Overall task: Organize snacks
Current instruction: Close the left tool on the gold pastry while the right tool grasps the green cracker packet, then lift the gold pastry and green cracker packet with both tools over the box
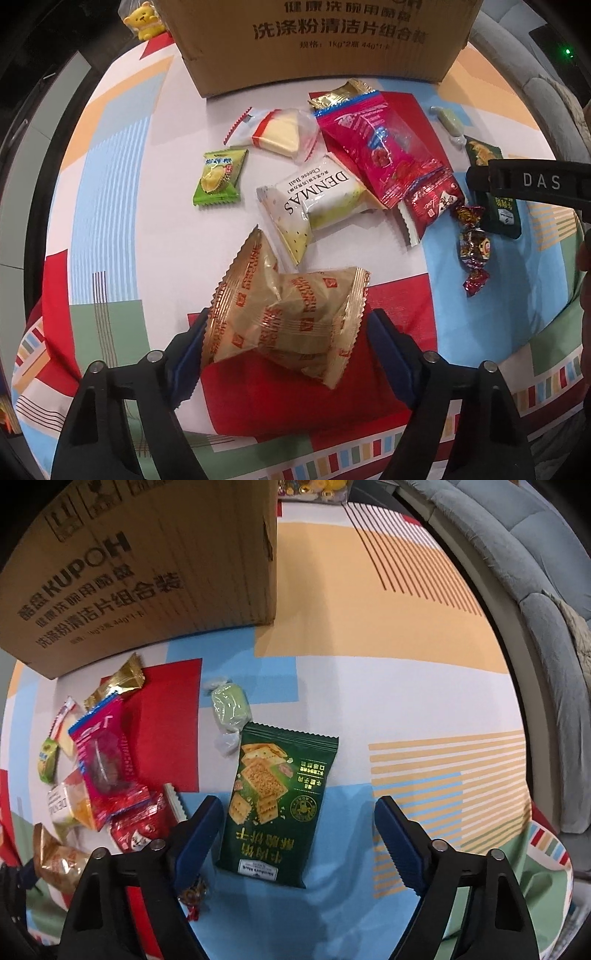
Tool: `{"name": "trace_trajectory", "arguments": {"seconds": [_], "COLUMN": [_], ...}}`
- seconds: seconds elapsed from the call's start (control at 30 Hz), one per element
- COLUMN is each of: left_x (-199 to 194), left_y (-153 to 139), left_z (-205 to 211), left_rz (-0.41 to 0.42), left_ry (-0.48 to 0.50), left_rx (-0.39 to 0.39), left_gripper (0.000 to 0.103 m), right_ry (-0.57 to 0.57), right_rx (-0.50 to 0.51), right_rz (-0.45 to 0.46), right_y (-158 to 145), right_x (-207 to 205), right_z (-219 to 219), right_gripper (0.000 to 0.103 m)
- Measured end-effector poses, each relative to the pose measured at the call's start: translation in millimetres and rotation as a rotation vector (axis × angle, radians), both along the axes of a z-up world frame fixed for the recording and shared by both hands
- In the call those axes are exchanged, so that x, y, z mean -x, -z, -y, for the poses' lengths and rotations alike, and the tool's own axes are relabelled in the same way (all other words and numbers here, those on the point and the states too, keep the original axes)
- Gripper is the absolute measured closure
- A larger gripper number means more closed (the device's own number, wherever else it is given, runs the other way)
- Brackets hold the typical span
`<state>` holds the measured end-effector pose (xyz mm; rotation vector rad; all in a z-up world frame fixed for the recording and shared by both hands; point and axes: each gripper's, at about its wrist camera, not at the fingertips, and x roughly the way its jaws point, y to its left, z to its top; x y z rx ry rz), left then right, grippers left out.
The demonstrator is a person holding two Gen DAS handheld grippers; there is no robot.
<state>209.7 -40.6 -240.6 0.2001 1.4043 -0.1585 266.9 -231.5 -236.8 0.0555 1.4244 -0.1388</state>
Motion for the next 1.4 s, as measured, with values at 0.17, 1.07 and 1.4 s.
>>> {"name": "trace_trajectory", "arguments": {"seconds": [0.17, 1.07, 1.4], "left_x": [-1, 12, 28], "left_y": [1, -31, -57], "left_z": [-3, -1, -3], "left_rz": [0.012, 0.153, 0.205], "left_ry": [0.002, 0.018, -0.019], "left_rx": [0.019, 0.024, 0.034], "left_gripper": [0.025, 0.050, 0.050], "right_ry": [-0.006, -0.032, -0.061], "right_rx": [0.000, -0.069, -0.059], "right_rz": [0.016, 0.084, 0.147], "right_y": [1, -29, -61], "right_x": [-7, 27, 49], "right_z": [0, -14, -30], "right_gripper": [0.022, 0.057, 0.057]}}
